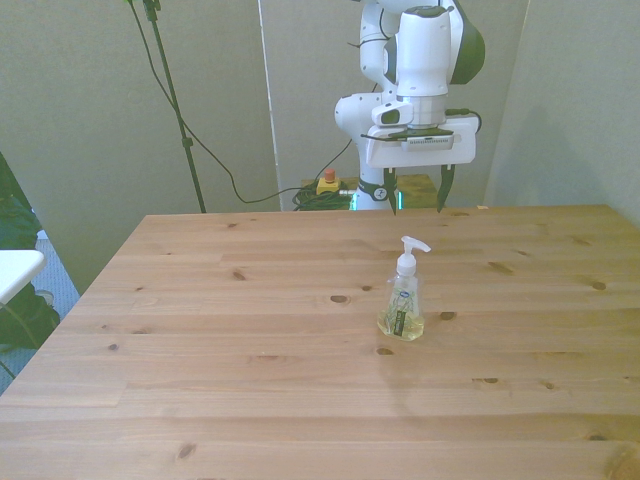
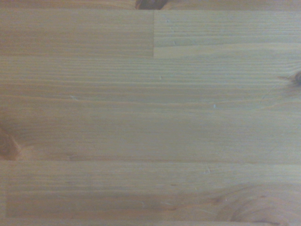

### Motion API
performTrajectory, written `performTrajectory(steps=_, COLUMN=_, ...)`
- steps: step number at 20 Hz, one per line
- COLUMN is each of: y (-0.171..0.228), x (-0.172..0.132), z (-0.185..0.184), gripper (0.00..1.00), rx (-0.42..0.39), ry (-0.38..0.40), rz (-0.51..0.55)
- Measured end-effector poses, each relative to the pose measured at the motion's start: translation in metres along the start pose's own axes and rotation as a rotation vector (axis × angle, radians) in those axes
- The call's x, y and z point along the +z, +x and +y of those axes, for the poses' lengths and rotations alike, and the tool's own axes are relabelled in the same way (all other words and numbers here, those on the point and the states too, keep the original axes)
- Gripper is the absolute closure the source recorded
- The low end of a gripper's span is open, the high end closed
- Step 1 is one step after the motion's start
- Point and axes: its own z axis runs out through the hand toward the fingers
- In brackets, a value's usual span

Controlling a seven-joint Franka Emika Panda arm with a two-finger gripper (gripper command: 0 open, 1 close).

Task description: Knock down the sanitizer

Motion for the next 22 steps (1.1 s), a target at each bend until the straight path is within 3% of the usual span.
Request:
performTrajectory(steps=4, y=0.002, x=0.001, z=-0.002, gripper=0.0, rx=0.005, ry=-0.005, rz=0.002)
performTrajectory(steps=5, y=0.005, x=0.001, z=-0.005, gripper=1.0, rx=0.015, ry=-0.004, rz=0.005)
performTrajectory(steps=22, y=0.098, x=0.011, z=-0.065, gripper=1.0, rx=0.201, ry=-0.001, rz=0.027)
